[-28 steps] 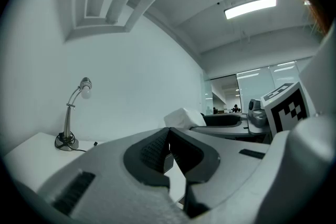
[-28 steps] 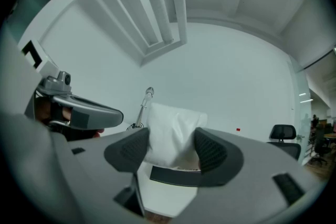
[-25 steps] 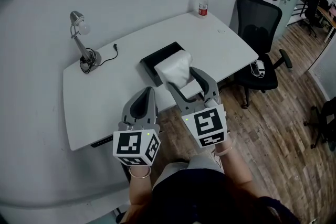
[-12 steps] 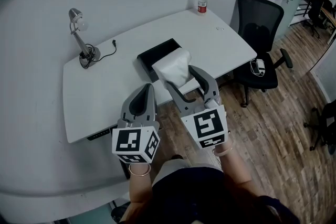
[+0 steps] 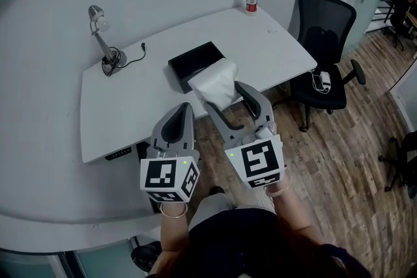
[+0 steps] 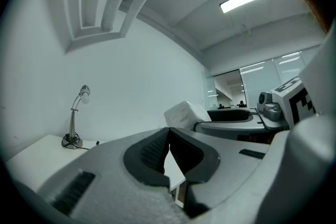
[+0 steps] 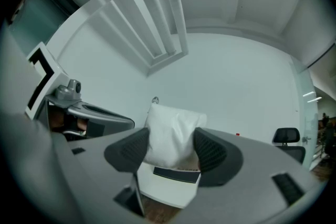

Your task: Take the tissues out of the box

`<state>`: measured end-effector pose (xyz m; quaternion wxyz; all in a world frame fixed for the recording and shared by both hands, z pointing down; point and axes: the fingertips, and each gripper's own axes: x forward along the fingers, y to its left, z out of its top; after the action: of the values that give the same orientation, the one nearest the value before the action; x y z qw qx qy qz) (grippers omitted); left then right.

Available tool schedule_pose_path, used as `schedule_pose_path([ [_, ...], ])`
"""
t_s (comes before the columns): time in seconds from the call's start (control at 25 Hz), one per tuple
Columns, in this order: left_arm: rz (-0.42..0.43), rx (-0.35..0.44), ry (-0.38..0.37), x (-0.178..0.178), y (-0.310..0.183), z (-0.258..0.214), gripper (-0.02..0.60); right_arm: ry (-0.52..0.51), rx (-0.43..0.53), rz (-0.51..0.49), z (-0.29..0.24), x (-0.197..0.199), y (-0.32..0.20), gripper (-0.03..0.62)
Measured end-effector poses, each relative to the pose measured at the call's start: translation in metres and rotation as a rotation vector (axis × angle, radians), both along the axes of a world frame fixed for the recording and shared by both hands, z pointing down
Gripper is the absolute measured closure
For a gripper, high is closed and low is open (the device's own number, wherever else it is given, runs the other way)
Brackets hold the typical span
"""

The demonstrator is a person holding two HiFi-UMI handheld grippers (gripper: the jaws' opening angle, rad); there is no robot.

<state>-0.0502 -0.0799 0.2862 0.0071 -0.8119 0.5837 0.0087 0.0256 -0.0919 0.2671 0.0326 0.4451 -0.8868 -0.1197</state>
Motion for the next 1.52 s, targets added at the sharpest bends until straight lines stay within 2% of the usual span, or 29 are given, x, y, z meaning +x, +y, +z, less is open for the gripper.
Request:
schedule_pose_path([
  [0.76,-0.069,-0.008,-0.014,0.041,0.064,0.001,0.557,-0.014,0.019,-0.051,-0.003,0.043,0.061,0.309],
  [1.52,-0.092,-0.006,-0.011,0.056,0.114,0.005,0.557,-0.044,0.032,-0.058,-0.003,0.067,0.112,0.309],
])
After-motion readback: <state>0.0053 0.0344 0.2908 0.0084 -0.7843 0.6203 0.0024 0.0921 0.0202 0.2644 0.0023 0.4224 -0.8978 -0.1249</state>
